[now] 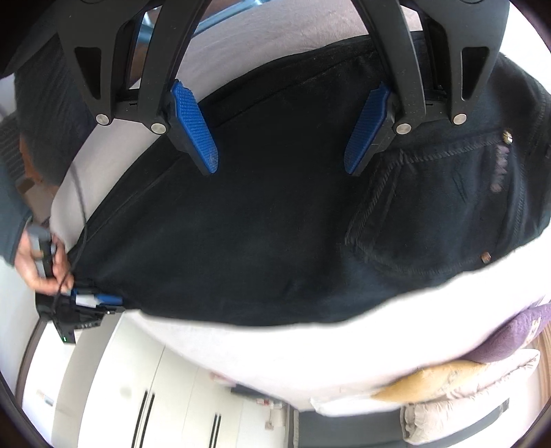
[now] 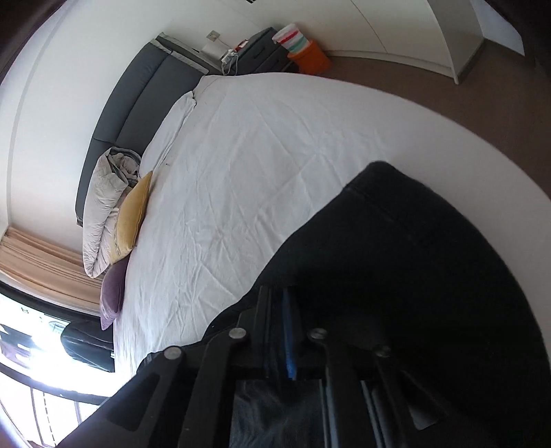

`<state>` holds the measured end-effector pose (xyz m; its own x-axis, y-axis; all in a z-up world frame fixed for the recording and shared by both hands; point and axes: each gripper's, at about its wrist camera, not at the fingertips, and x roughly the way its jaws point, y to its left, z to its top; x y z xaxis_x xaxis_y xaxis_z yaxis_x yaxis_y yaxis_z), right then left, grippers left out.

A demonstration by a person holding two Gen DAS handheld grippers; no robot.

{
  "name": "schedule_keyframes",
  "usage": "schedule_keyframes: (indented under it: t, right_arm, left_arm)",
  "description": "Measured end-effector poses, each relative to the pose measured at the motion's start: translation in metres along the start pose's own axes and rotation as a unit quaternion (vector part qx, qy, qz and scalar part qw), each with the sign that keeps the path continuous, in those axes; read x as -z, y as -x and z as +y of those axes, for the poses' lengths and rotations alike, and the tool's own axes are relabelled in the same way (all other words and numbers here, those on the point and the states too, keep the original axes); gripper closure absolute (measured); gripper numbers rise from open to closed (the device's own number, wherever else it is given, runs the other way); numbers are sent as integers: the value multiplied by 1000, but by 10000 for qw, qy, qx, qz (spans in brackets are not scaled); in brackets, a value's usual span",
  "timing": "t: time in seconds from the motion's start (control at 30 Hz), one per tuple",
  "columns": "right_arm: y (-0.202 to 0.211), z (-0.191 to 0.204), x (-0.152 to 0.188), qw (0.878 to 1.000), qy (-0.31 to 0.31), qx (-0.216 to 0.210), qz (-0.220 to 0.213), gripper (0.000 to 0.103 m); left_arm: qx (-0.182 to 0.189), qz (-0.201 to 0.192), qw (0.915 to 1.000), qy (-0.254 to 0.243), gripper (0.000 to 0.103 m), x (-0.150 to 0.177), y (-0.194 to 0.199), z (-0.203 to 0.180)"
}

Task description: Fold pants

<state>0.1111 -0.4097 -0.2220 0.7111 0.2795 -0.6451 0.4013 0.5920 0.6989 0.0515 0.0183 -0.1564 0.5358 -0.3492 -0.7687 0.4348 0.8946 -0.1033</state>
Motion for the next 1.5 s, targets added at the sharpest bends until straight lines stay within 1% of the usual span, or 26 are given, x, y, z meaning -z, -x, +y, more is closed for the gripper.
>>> schedule_keyframes:
  t: [0.07,0.13,0.2,0.3,0.4,0.47,0.53,0.6,0.67,0.7,0.73,0.77,0.8,0.87,0.93,1.0,1.07,1.1,1.13,1.2,1.3,1.37,1.4,1.43,1.47,1.5]
  right_arm:
    - [16,20,12,9991,254,-337,-91,61]
    - [15,47,30,9955,537,-775,93,56]
    - [2,76,51,9881,873,-1191,428,54]
    - [-26,94,73,9834,981,-1295,806,46]
    - [-46,75,75,9879,727,-1025,909,47]
    - [-44,51,67,9893,533,-1043,876,71]
    - [-38,33,58,9923,436,-874,764,81]
    - [-21,14,48,9955,354,-716,516,81]
    - [-3,1,42,9976,344,-502,320,80]
    - [6,-1,43,9982,342,-374,308,77]
    - [15,0,45,9983,360,-331,315,63]
    - [26,3,51,9975,410,-498,299,47]
    - [36,9,59,9956,498,-745,280,43]
    - [46,24,78,9899,719,-1157,390,38]
    - [40,30,98,9836,770,-1478,684,37]
    - [27,25,108,9851,697,-1351,803,38]
    - [23,4,106,9877,281,-1337,756,60]
    - [26,-8,101,9875,130,-1394,725,64]
    - [30,-18,97,9895,84,-1300,633,73]
    - [48,-37,85,9942,60,-1020,327,76]
    - [85,-68,68,9975,-257,-572,-318,60]
    - [108,-78,62,9962,-431,-424,-622,42]
    - [118,-79,62,9955,-442,-411,-725,38]
    - [127,-77,64,9954,-445,-338,-782,27]
    - [131,-74,68,9953,-471,-275,-795,22]
    - [134,-74,72,9953,-529,-292,-762,21]
  left_arm:
    - [113,-281,9995,44,28,-11,11,-2]
    - [197,-416,9989,9,28,-26,11,-4]
    - [107,-504,9986,-120,28,-46,4,-4]
    - [61,-546,9979,-335,28,-72,-15,2]
    - [-61,-328,9991,-281,28,-91,-48,19]
    - [-163,-69,9998,-25,28,-96,-72,41]
    - [-207,286,9984,441,28,-93,-91,71]
    - [-38,305,9954,902,28,-82,-93,94]
    - [-129,240,9950,957,28,-78,-85,99]
    - [-216,215,9954,913,28,-78,-77,95]
    - [-106,93,9959,889,28,-79,-67,90]
    - [227,-165,9960,847,28,-79,-51,80]
    - [474,-391,9951,768,28,-76,-38,69]
    - [520,-426,9967,450,27,-70,-27,47]
    - [485,-330,9983,63,27,-58,-28,26]
    - [238,-81,9996,-128,27,-44,-42,15]
    - [207,71,9997,-49,27,-30,-52,15]
    - [165,86,9998,-6,28,-22,-54,19]
    - [110,95,9999,14,28,-18,-56,21]
    - [145,71,9999,-3,28,-17,-55,23]
    - [-18,71,10000,-20,28,-18,-52,19]
    - [-114,-53,9998,122,28,-20,-43,18]
    - [-84,-166,9996,217,28,-21,-35,16]
    - [-42,-270,9992,293,28,-21,-27,14]
    - [-6,-375,9986,366,27,-22,-20,11]
    - [20,-454,9981,426,24,-24,-14,9]
